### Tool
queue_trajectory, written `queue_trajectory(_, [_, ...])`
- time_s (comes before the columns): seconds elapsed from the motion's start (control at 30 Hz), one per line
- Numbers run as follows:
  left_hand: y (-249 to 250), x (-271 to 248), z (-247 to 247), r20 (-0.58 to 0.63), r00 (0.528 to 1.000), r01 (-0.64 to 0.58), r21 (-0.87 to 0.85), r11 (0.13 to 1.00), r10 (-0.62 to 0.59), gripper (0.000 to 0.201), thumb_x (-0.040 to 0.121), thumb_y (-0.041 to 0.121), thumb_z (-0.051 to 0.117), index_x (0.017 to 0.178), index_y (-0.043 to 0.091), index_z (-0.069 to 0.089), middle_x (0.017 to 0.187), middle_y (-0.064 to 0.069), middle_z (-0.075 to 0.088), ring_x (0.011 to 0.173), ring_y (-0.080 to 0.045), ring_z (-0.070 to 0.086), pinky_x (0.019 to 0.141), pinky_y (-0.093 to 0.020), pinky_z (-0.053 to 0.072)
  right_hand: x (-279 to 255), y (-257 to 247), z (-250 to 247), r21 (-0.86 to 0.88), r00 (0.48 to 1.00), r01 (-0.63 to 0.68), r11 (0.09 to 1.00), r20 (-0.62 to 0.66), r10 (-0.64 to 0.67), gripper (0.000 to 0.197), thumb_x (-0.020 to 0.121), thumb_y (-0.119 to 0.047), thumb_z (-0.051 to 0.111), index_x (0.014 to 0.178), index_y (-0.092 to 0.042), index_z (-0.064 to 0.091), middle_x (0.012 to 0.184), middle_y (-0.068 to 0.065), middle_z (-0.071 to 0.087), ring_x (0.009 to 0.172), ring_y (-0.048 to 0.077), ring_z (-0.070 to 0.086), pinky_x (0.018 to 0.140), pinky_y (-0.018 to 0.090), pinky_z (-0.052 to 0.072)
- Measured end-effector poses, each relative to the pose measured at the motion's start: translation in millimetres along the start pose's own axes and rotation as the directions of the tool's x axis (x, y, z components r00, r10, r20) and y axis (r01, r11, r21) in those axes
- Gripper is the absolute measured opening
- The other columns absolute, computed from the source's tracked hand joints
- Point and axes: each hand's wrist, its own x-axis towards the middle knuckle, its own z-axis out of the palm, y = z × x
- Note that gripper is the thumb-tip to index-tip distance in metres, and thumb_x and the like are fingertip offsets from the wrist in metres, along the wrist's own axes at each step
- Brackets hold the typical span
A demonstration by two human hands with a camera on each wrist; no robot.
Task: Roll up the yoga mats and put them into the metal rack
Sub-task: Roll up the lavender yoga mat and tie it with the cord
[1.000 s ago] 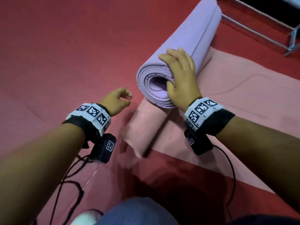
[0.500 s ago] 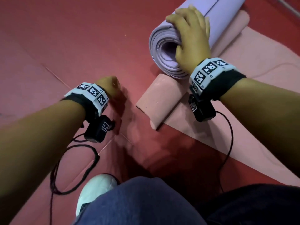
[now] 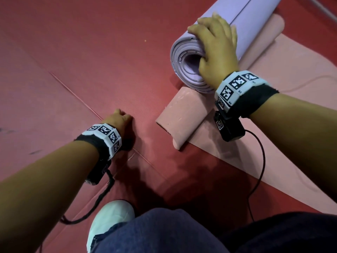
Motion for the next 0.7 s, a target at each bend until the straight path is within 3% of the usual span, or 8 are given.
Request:
queue_trajectory(0.13, [9.4,-0.8,-9.7,0.204,0.979,0.004,-0.028,1.000,0.002,0.031,0.076,0.052,0.068,0.093,0.026,0.070,0.094,0.005,0.069,0.087,-0.014,0.064,0.071,-0.020,0.048,-0.5,-1.9,-2.5,-0.013,1.000,-0.007,1.000,-0.009,0.007,0.078,0.065,0.014,0.040,0.132,-0.022,0.055,0.146,0.000,0.044,0.147,0.025,0.021,0.119,0.056,0.004])
queue_trajectory(0.2, [12.3,-3.3,-8.4,0.309,0.950,-0.043,-0.008,0.999,0.043,0.027,0.066,0.044,0.080,0.086,0.027,0.072,0.079,0.011,0.068,0.074,-0.007,0.065,0.069,-0.019,0.052,-0.5,-1.1,-3.3,-0.010,1.000,-0.005,1.000,-0.010,0.005,0.079,0.064,0.014,0.040,0.132,-0.022,0.055,0.146,-0.001,0.044,0.147,0.025,0.021,0.119,0.056,0.004])
queue_trajectory(0.23, [14.3,-6.3,-5.3,0.304,0.951,-0.052,-0.002,0.999,0.050,0.028,0.065,0.036,0.082,0.088,0.025,0.071,0.082,0.007,0.069,0.078,-0.011,0.068,0.074,-0.025,0.056,-1.3,-1.3,-4.0,-0.014,1.000,-0.008,1.000,-0.007,0.008,0.079,0.064,0.014,0.041,0.132,-0.022,0.055,0.146,-0.001,0.043,0.147,0.025,0.021,0.119,0.055,0.003])
queue_trajectory(0.3, [18.6,-13.8,-1.4,0.237,0.971,-0.021,-0.013,1.000,0.023,0.026,0.071,0.028,0.076,0.094,0.020,0.066,0.096,-0.002,0.069,0.091,-0.022,0.069,0.084,-0.035,0.057,-2.1,-0.8,-4.4,-0.012,1.000,-0.013,1.000,-0.002,0.013,0.078,0.065,0.014,0.041,0.133,-0.022,0.055,0.146,-0.001,0.043,0.147,0.025,0.020,0.119,0.055,0.003])
queue_trajectory(0.37, [23.9,-18.4,-5.4,0.228,0.973,0.031,-0.032,0.999,-0.023,0.022,0.083,0.025,0.069,0.103,0.014,0.068,0.106,-0.008,0.070,0.099,-0.025,0.068,0.090,-0.036,0.054,-2.7,-0.7,-5.7,-0.008,1.000,-0.002,1.000,0.008,0.002,0.077,0.065,0.013,0.041,0.133,-0.022,0.055,0.146,0.000,0.044,0.147,0.025,0.021,0.119,0.056,0.003])
queue_trajectory(0.43, [26.4,-15.6,-14.7,0.211,0.977,0.009,-0.044,0.999,0.001,0.028,0.089,0.020,0.063,0.113,0.005,0.069,0.114,-0.014,0.068,0.106,-0.028,0.065,0.095,-0.035,0.050,-1.8,0.2,-6.5,-0.014,1.000,-0.012,1.000,0.012,0.012,0.078,0.065,0.014,0.041,0.133,-0.022,0.055,0.146,-0.001,0.043,0.147,0.025,0.021,0.119,0.056,0.004])
queue_trajectory(0.57, [40.4,-7.1,-49.3,-0.052,0.991,-0.131,-0.141,0.981,0.125,0.030,0.087,0.025,0.065,0.105,0.001,0.066,0.108,-0.022,0.066,0.099,-0.037,0.062,0.080,-0.035,0.045,-3.2,2.0,-9.1,-0.012,1.000,-0.010,1.000,0.003,0.010,0.078,0.065,0.015,0.041,0.133,-0.022,0.055,0.146,0.000,0.044,0.147,0.026,0.021,0.119,0.056,0.004])
queue_trajectory(0.7, [65.1,-5.8,-88.8,-0.276,0.940,-0.277,-0.284,0.918,0.198,0.021,0.089,0.018,0.065,0.104,0.004,0.061,0.107,-0.017,0.065,0.098,-0.033,0.058,0.071,-0.030,0.035,-4.9,4.0,-15.5,-0.027,0.999,-0.029,0.999,0.036,0.030,0.082,0.067,0.016,0.043,0.139,-0.023,0.049,0.157,0.003,0.030,0.149,0.026,0.014,0.120,0.053,0.000])
